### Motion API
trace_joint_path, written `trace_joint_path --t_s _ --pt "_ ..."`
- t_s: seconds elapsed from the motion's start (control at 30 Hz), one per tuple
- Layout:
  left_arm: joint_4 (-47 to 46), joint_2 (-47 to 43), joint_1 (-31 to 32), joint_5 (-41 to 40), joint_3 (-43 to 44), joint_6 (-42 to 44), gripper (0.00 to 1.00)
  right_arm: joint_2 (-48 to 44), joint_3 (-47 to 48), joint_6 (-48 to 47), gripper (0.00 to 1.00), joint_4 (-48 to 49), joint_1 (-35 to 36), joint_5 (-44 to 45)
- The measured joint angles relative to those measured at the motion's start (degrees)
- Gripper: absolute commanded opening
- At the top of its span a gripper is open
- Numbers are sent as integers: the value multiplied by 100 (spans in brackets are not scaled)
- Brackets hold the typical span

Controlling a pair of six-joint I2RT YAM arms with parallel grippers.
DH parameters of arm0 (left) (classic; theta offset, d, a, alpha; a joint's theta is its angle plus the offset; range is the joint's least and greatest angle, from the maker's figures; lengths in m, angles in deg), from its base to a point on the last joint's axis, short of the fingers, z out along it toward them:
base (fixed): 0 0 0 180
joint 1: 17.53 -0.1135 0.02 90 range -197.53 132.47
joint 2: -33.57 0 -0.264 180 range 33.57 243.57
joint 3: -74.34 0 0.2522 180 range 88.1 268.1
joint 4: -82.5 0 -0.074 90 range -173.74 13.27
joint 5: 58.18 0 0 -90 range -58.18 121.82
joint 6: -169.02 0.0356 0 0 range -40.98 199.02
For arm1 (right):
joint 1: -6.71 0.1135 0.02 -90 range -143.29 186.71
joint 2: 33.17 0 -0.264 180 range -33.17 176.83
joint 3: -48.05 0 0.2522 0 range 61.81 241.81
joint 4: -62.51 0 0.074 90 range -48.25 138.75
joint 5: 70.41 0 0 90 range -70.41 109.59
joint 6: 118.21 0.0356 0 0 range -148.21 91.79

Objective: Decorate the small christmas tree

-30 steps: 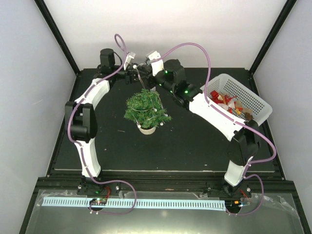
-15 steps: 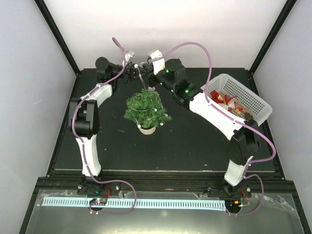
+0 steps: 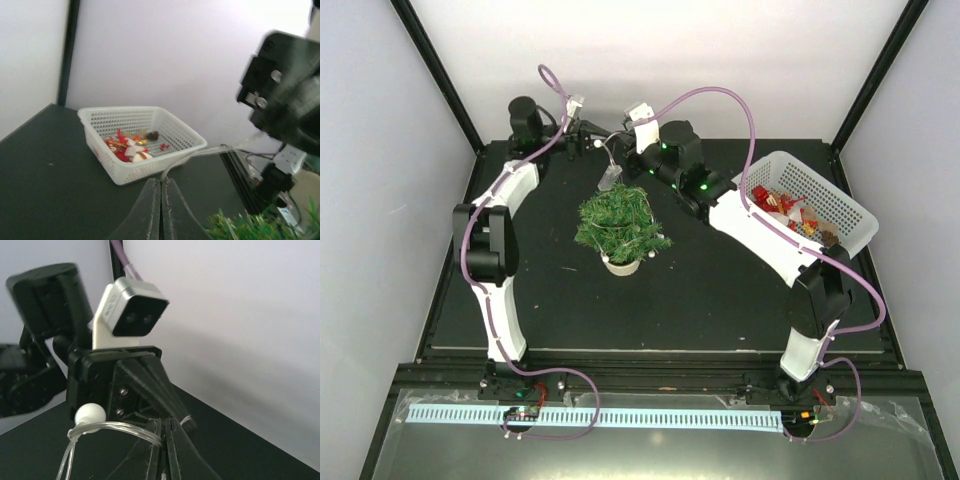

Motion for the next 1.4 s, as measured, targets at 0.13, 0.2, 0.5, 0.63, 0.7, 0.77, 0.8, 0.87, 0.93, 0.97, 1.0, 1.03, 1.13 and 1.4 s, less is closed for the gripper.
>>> trace_joint_path --t_s 0.13,0.2,0.5,0.63,0.7,0.77,0.8,0.87,0.93,0.97,1.0,1.03,1.13,1.4 --pt "3560 -48 79 -651 1176 2977 2 0 59 2 6 -39 -4 -7" --pt "4905 -131 157 -984 1670 4162 2 0 90 2 6 -35 -7 -9" --pt "6645 -850 247 -2277 1043 6011 1 -24 37 31 16 -20 -11 46" --pt "6647 -1285 160 -2951 396 6107 2 -153 -275 92 28 15 -24 133" --pt "6655 -1405 109 -3176 321 6116 2 -221 -446 149 35 24 -46 168" --pt "6645 -1499 44 -3412 321 6116 2 -282 -608 190 41 33 -70 205" --pt "6647 -1537 17 -3523 321 6118 2 -306 -675 232 43 35 -76 219" --pt "6651 -1580 -22 -3781 326 6127 2 -367 -802 275 48 33 -92 258" --pt "6701 -1580 -50 -4039 358 6140 2 -452 -918 323 51 33 -96 308" --pt "6756 -1567 -52 -4186 398 6146 2 -490 -951 369 51 26 -98 337" --pt "6822 -1552 -50 -4341 455 6153 2 -535 -988 393 52 31 -101 365" --pt "6889 -1543 -52 -4494 527 6161 2 -599 -1036 417 53 37 -103 404" --pt "6999 -1539 -68 -4942 699 6186 2 -793 -1167 470 53 66 -103 538" --pt "7283 -1624 -208 -5984 636 6328 2 -1451 -1589 562 53 103 -107 1108"
